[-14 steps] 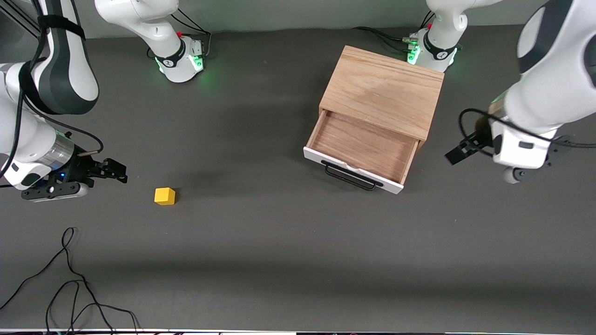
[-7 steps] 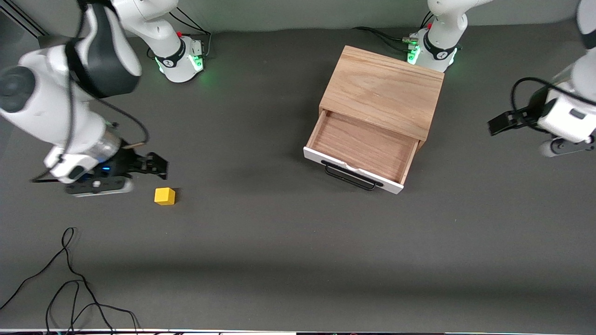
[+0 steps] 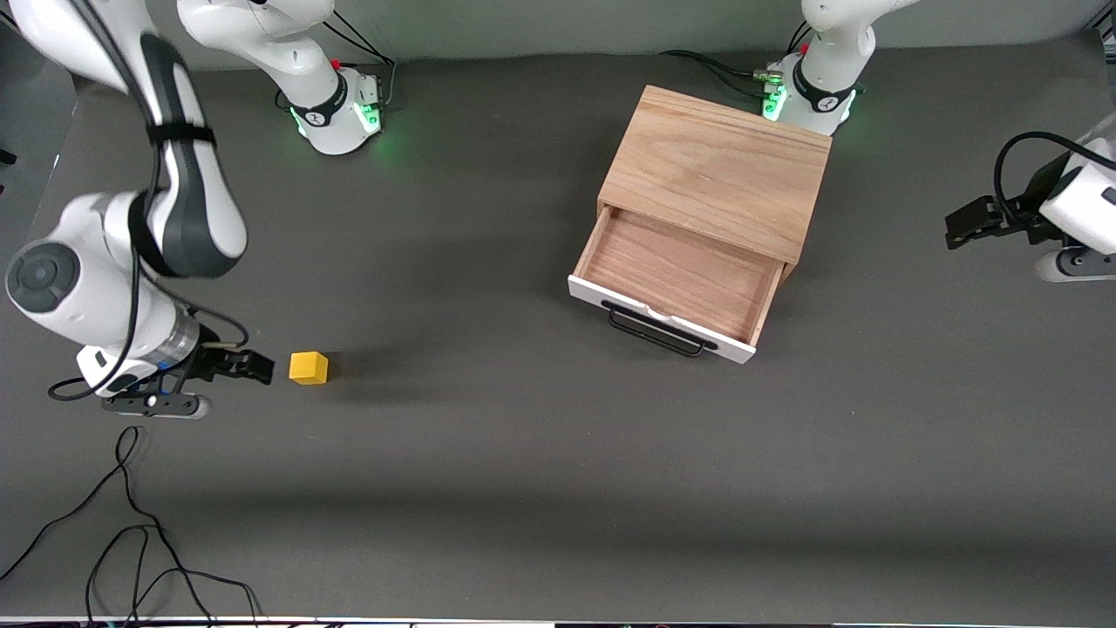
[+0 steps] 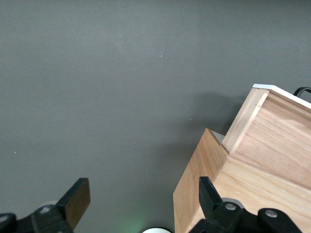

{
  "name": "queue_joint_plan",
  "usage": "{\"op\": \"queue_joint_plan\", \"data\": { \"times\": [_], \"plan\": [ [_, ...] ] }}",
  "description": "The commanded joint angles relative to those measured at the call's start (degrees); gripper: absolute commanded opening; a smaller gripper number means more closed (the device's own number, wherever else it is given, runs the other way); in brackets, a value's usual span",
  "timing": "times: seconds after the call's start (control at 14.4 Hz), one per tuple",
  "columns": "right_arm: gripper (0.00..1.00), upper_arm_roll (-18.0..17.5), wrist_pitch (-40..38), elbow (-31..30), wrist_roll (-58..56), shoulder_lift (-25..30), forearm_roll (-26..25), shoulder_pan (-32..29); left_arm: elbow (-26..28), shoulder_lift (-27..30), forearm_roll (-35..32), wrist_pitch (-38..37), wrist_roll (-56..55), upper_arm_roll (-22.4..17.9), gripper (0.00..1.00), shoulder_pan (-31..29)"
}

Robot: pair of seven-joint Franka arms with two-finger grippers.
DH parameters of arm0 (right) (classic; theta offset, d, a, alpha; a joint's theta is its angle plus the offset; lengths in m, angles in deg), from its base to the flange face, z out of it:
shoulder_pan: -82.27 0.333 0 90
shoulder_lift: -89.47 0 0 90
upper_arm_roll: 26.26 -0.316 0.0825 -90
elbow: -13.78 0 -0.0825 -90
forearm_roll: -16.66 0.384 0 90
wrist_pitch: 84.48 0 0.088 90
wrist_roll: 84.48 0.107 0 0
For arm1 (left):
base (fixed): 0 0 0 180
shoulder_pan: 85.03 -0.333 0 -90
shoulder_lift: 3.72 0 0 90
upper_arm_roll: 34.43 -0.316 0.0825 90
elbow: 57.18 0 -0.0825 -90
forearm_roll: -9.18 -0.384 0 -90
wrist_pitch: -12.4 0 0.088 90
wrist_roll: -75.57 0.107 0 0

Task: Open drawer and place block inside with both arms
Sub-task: 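Lower the right gripper onto the yellow cube and grasp it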

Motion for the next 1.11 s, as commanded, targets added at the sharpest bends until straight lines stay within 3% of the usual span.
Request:
{"op": "queue_joint_plan", "data": {
  "times": [0.0, 0.14, 0.76, 0.83, 0.97, 1.04],
  "plan": [
    [1.0, 0.0, 9.1, -7.2, -0.5, -1.9, 5.7, 1.0, 4.0, 3.4, 1.1, 4.2, 1.8, -0.8, 1.0, -0.6],
    [1.0, -0.2, 11.6, -8.1, -3.3, -4.1, 9.3, 1.4, 3.9, 3.4, 1.2, 5.0, 1.8, -0.9, 1.0, -0.4],
    [1.0, -0.7, 18.5, -12.0, -6.7, -8.1, 9.8, 1.6, 3.1, 2.8, 1.7, 6.0, 5.6, -1.3, 1.0, 1.0],
    [1.0, -1.1, 18.8, -12.0, -6.8, -8.5, 10.3, 1.7, 3.0, 2.8, 1.7, 6.3, 5.6, -4.7, 1.0, 4.4],
    [1.0, -1.6, 20.0, -12.0, -6.8, -8.8, 10.4, 1.7, 2.9, 2.7, 1.7, 6.6, 5.6, -15.7, 1.0, 15.5],
    [0.95, -1.6, 20.5, -12.1, -6.8, -9.2, 10.4, 1.7, 2.9, 2.7, 1.7, 6.7, 5.5, -20.2, 1.0, 20.3]
  ]
}}
